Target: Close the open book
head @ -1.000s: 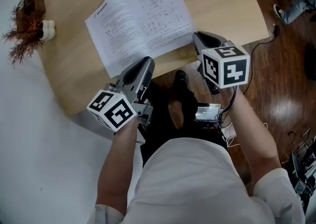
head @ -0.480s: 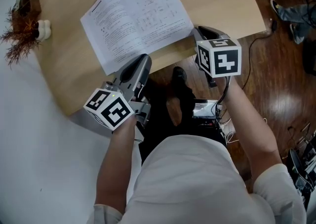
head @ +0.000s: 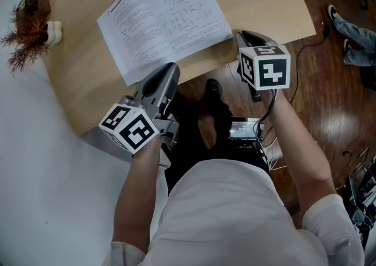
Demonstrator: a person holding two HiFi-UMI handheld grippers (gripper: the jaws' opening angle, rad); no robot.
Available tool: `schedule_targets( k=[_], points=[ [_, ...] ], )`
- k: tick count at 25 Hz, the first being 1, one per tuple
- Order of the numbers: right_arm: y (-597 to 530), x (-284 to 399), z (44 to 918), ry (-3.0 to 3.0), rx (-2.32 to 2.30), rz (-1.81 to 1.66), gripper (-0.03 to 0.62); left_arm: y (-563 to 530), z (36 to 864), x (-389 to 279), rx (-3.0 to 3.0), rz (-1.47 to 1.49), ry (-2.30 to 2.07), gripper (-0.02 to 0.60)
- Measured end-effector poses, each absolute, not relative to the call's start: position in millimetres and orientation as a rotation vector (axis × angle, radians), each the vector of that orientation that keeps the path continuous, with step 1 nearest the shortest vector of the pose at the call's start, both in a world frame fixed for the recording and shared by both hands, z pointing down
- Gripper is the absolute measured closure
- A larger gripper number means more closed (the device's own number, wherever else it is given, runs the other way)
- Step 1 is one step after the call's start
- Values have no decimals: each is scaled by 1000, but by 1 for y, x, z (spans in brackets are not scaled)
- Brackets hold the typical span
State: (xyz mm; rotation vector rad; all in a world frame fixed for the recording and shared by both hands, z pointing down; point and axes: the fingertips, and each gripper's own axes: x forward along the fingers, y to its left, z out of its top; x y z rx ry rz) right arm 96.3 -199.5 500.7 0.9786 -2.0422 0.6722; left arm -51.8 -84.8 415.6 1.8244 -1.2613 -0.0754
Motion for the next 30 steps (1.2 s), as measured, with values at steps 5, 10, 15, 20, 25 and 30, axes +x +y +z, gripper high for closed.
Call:
schedule_targets(
  k=[5,10,15,20,25,30],
  points=[
    [-200,102,491,-2060,999,670,571,-81,410,-54,1831,-84,-1271,583],
    [-196,105,478,-2088,1018,651,572,-77,403,-57,1842,-96,-1284,583],
    [-192,104,458,-2125,1035,615,572,-70,393,-59,1857,-108,-1294,583],
    [-183,98,440,-2163,1028,591,572,-62,382,-62,1873,-127,-1303,583],
    [-171,89,422,-2201,998,576,572,-54,368,-66,1893,-145,-1310,583],
    [-155,77,405,-2241,961,551,572,-42,351,-71,1917,-153,-1316,583]
  ],
)
